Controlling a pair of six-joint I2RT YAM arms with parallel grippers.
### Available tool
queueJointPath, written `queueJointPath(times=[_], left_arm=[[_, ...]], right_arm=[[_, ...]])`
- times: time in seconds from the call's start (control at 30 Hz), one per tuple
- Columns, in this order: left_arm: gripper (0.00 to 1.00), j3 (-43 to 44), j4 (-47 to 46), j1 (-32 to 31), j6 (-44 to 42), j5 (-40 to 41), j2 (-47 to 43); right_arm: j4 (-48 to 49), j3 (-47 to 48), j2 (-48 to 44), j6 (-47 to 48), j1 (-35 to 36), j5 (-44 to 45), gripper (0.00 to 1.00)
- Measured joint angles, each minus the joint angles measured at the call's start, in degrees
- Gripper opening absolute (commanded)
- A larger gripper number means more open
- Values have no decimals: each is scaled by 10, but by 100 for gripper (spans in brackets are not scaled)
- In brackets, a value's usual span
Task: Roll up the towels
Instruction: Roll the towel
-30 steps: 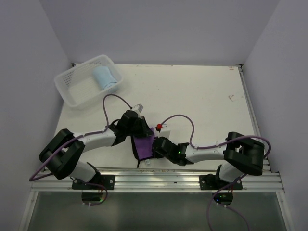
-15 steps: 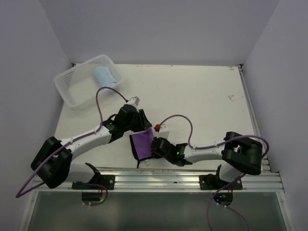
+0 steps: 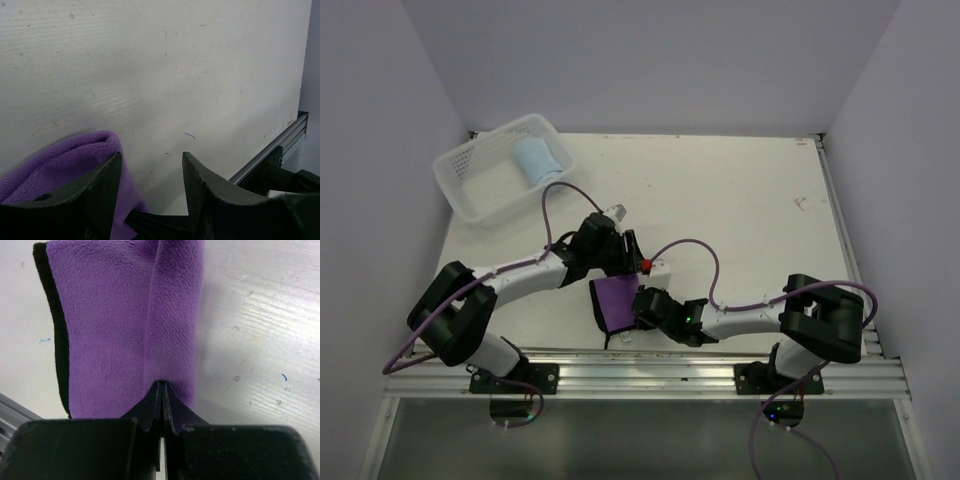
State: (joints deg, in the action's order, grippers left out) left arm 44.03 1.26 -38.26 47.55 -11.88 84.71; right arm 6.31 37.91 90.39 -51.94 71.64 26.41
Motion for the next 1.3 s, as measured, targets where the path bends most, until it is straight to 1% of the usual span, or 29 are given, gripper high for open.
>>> queueJointPath(times=[0.17,0.27,0.57,0.73,0.8,1.0,1.07,1.17,1.23,1.3], left_arm=[[56,0,-2,0,1,-18,17],[56,7,20,-4,-8,-11,24],[57,22,95,-44,-55,77,26],[57,6,86,-48,-67,95,40],[56,4,76,-49,-67,100,48],[47,5,62,-53,-80,116,58],[38,8,59,-56,-85,126,63],[28,9,53,-57,-92,134,71],[27,9,46,-58,-93,136,74],[23,9,38,-58,-93,136,78]], right_arm=[[0,0,0,-1,0,1,0],[2,0,1,-2,1,2,0],[4,0,3,-10,4,11,0],[4,0,3,-10,4,12,0],[4,0,3,-10,4,12,0],[-10,6,3,-9,7,16,0],[-19,8,1,-9,8,21,0],[-39,8,-9,-9,9,30,0],[-54,8,-16,-9,9,37,0],[-70,8,-24,-9,9,43,0]])
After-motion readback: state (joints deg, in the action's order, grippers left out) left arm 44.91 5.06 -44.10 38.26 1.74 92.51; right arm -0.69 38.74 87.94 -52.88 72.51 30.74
